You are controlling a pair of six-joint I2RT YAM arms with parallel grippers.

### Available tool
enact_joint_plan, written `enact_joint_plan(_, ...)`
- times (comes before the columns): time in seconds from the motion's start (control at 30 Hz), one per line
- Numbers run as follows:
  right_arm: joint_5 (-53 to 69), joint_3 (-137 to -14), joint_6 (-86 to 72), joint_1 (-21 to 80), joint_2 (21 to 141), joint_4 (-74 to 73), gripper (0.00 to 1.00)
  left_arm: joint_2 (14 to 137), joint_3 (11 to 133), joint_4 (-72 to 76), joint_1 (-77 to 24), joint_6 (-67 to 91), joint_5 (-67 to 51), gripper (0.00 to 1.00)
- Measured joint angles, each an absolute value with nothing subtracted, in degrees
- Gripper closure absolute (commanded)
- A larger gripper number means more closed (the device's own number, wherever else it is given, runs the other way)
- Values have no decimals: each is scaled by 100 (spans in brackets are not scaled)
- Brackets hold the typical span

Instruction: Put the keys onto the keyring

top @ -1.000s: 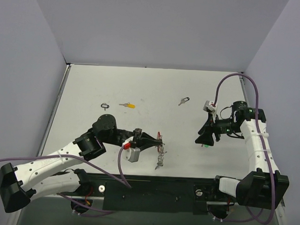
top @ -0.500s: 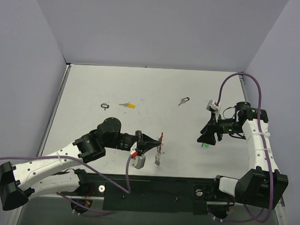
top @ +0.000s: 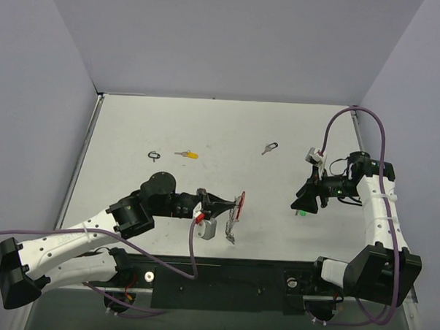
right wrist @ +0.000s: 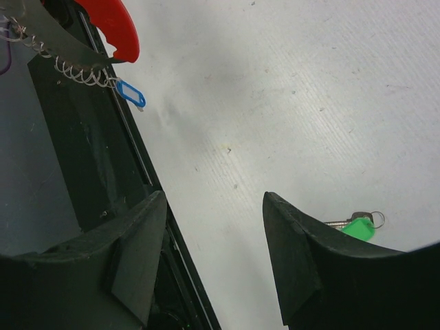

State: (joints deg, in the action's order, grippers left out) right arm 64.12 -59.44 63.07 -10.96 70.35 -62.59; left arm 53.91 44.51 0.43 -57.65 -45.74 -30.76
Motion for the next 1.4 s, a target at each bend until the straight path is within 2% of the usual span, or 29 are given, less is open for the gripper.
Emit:
enact_joint_plan(0.57, 6370, -5857, 6182, -1273, 7192, -6235, 49, 5413, 4158, 515, -5765, -3887, -2762, 100)
enact_joint_plan(0.7, 6023, -5861, 5430, -1315, 7365, -5913, 55, 5439, 4158, 558, -5760, -3638, -2519, 100)
enact_joint_plan(0.93, 4641, -5481, 3706, -1315, 7288, -4604, 55, 5459, 4158, 576, -5728, -3301, -2143, 100)
enact_joint_plan(1.07, 3824, -5251, 2709, -1308, 7358, -3874, 62, 5454, 4158, 576, -5728, -3166, -1940, 100)
enact_joint_plan(1.4, 3208, -5664, 1678, -1037, 8908, -3282, 68, 5402, 4158, 574, -5717, -3076, -1678, 100)
